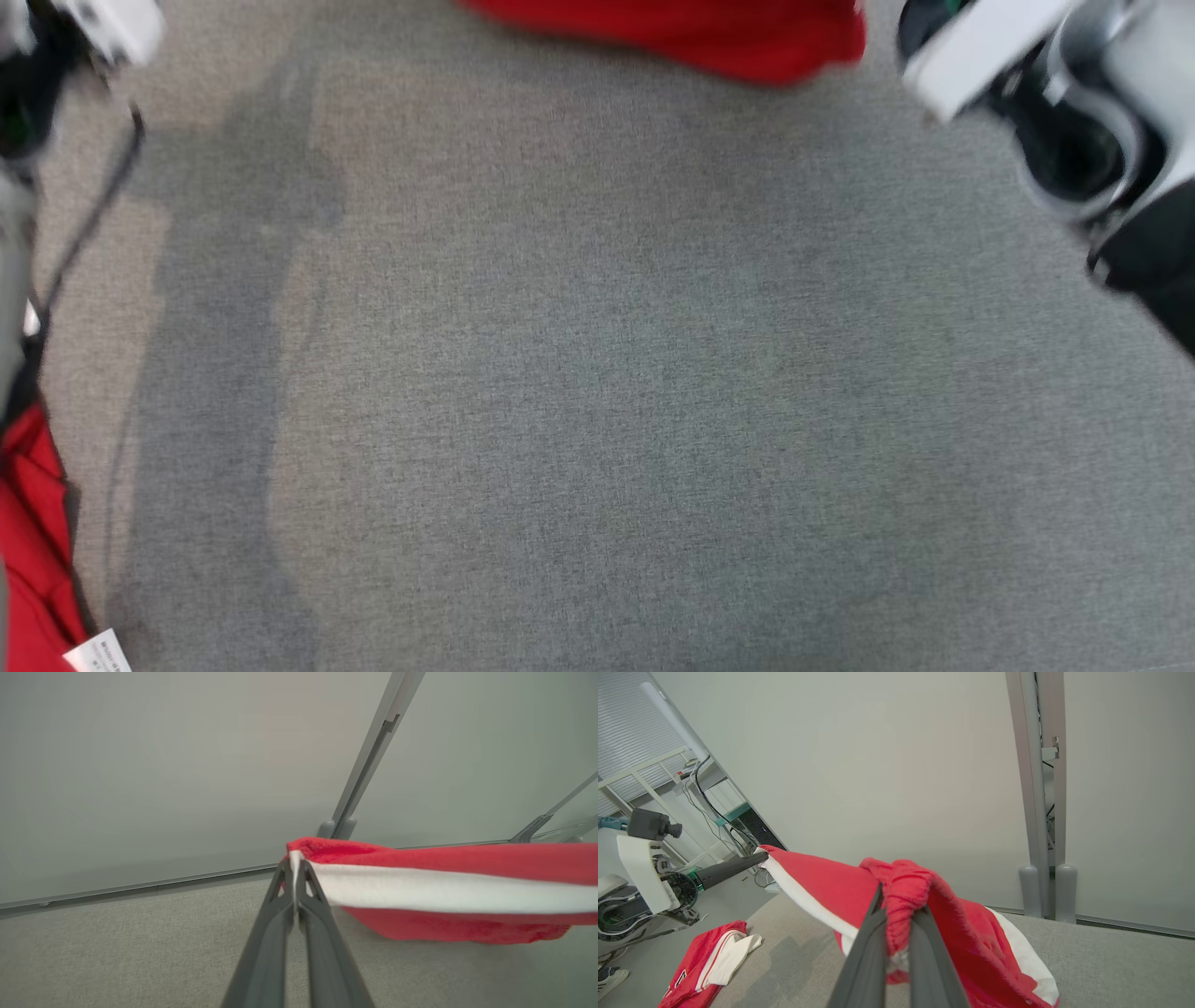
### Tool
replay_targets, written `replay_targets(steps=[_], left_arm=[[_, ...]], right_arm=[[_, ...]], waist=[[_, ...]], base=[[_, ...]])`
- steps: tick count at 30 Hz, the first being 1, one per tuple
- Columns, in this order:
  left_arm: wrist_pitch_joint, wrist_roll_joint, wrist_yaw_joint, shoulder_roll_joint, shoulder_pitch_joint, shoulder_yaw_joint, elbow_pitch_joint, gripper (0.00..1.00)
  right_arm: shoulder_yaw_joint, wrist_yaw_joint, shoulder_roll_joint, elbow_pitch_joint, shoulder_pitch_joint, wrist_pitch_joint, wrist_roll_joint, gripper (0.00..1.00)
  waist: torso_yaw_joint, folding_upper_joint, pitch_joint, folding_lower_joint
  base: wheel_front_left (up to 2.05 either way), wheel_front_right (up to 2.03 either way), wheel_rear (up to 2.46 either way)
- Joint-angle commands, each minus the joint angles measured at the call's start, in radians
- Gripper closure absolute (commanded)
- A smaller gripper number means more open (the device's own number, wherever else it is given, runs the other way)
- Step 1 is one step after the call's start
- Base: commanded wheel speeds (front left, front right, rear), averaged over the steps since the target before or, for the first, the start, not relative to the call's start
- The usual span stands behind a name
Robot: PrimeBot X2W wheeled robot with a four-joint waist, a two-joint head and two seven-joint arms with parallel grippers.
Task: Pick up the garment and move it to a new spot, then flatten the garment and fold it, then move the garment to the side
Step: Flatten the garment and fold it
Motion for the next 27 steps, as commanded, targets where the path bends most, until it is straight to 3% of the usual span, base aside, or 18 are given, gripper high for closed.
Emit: replay_targets(steps=[1,6,15,27], left_arm=[[0.017,-0.030,0.002,0.018,0.054,-0.016,-0.026,1.00],[0.095,-0.139,0.001,0.083,0.269,-0.068,-0.145,1.00],[0.241,-0.249,0.013,0.190,0.602,-0.129,-0.421,1.00],[0.402,-0.360,0.158,0.388,0.987,-0.160,-0.894,1.00]], right_arm=[[0.028,0.000,-0.016,-0.011,0.034,0.007,0.007,1.00],[0.136,0.000,-0.057,-0.063,0.149,0.029,0.030,1.00],[0.197,0.000,-0.142,-0.187,0.361,0.075,0.044,1.00],[0.205,0.000,-0.271,-0.331,0.649,0.206,0.048,1.00]], waist=[[-0.003,0.0000,-0.027,0.0000],[-0.007,0.0000,-0.095,0.0000],[0.002,0.0000,-0.238,0.0000],[-0.014,0.0000,-0.375,0.0000]], base=[[0.00,0.00,0.00],[0.00,0.00,0.00],[0.00,0.00,0.00],[0.00,0.00,0.00]])
